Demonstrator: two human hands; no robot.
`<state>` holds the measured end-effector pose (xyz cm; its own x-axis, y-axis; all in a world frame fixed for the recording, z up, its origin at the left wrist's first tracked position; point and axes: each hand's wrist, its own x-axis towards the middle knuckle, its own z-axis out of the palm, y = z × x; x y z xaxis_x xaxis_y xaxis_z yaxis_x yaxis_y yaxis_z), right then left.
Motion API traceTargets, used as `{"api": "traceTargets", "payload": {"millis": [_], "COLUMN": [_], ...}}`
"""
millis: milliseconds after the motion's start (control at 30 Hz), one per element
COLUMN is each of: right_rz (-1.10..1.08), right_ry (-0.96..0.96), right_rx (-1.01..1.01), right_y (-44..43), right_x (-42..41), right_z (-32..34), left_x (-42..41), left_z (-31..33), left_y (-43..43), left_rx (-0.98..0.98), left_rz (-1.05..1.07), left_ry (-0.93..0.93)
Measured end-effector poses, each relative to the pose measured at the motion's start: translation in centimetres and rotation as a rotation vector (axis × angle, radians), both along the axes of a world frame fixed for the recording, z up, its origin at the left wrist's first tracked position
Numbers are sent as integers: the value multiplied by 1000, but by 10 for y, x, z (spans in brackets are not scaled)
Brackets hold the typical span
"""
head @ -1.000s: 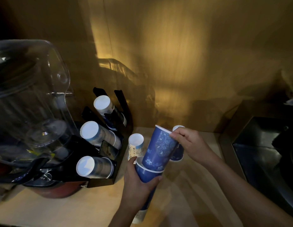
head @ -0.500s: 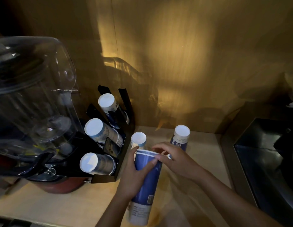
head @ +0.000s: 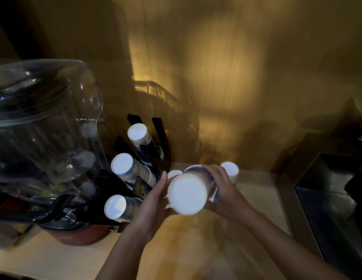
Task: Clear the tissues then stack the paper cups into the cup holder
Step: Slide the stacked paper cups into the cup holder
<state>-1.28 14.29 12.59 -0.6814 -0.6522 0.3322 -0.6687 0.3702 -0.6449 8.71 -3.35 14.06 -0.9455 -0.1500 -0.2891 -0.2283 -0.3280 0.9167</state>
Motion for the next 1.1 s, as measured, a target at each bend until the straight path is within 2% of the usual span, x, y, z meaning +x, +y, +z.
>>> {"api": "traceTargets", "payload": {"millis": [100,233,467,600,700,933,1100], "right_rz": [-23,9,78,46,-2,-79,-40], "right_ry": [-182,-321,-269,-235,-136,-44,-89], "right_rx": [-168,-255,-286,-171,-85,200,154], "right_y": [-9,-32,-102,-145,-170,-201,-204], "right_x": [-6,-16,-37,-53,-65,-87,-89], "right_z": [10,33,81,94,96,82,74], "left_x": [4,6,-6,-22,-32,-56,-67], "left_z": [17,43,84,96,100,79,59], "left_y": [-4,-11,-54,-85,-102,-128,-129], "left_rx": [-237,-357,-481,-432,-452,-432,-482], "left_rz": [7,23,211,285,299,325,382], "left_ry": [96,237,378,337,328,253,208]}}
